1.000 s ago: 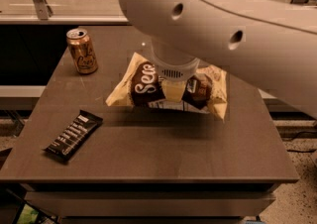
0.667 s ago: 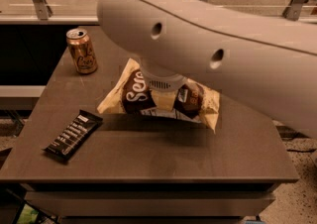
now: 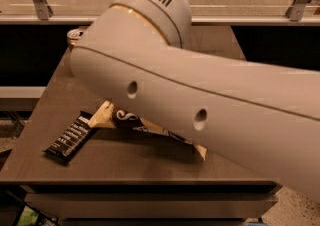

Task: Move brown chip bag near rxbar chocolate

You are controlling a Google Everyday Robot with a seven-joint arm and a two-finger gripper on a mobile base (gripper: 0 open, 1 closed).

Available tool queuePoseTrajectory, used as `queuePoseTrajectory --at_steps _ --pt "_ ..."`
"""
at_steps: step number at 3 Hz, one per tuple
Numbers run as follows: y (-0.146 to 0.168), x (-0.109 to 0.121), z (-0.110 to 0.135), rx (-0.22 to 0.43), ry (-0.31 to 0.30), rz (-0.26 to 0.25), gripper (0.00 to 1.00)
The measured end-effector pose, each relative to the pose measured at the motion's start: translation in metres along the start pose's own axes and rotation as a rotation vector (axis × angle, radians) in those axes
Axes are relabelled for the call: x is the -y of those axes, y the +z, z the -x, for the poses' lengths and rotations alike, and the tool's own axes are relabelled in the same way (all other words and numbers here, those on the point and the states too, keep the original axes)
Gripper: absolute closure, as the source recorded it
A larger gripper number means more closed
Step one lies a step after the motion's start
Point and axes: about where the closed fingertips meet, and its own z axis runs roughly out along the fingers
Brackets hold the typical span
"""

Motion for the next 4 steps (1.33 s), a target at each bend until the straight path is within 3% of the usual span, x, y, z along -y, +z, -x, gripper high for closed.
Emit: queuePoseTrajectory --at_steps 1,4 --pt "0.0 0.0 -0.0006 -0.002 0.005 0.0 0.82" --pt "-0.005 0.0007 0.0002 0.005 0.007 -0.009 0.12"
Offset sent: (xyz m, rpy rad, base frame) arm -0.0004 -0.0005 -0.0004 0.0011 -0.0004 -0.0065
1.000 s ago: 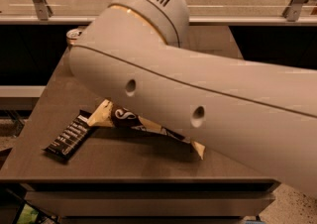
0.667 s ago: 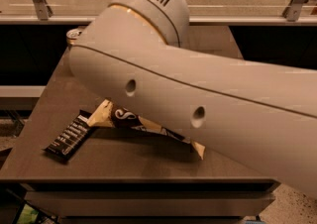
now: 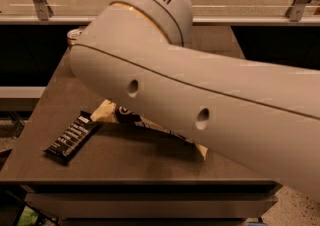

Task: Move brown chip bag near rxbar chocolate

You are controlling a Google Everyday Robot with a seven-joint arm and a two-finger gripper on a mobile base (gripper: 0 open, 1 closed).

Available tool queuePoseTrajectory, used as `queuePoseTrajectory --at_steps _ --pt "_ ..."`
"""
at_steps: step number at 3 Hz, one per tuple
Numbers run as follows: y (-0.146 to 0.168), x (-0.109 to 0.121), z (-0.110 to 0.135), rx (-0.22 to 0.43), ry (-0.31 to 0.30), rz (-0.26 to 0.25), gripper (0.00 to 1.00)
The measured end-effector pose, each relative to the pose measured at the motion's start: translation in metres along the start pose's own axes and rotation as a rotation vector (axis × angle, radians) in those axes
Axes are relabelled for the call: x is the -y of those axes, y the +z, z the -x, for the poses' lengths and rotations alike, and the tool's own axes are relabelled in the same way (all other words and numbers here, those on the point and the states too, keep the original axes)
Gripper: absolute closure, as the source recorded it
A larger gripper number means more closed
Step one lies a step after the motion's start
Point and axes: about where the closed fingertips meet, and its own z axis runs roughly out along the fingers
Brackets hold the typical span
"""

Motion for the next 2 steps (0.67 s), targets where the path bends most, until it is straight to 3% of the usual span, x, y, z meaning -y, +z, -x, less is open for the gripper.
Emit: queuePoseTrajectory --at_steps 1,2 --pt "-0.0037 0.0006 0.001 0.005 0.001 -0.006 0.0" --pt "-0.0038 0.0006 0.0011 0.006 0.001 -0.006 0.0"
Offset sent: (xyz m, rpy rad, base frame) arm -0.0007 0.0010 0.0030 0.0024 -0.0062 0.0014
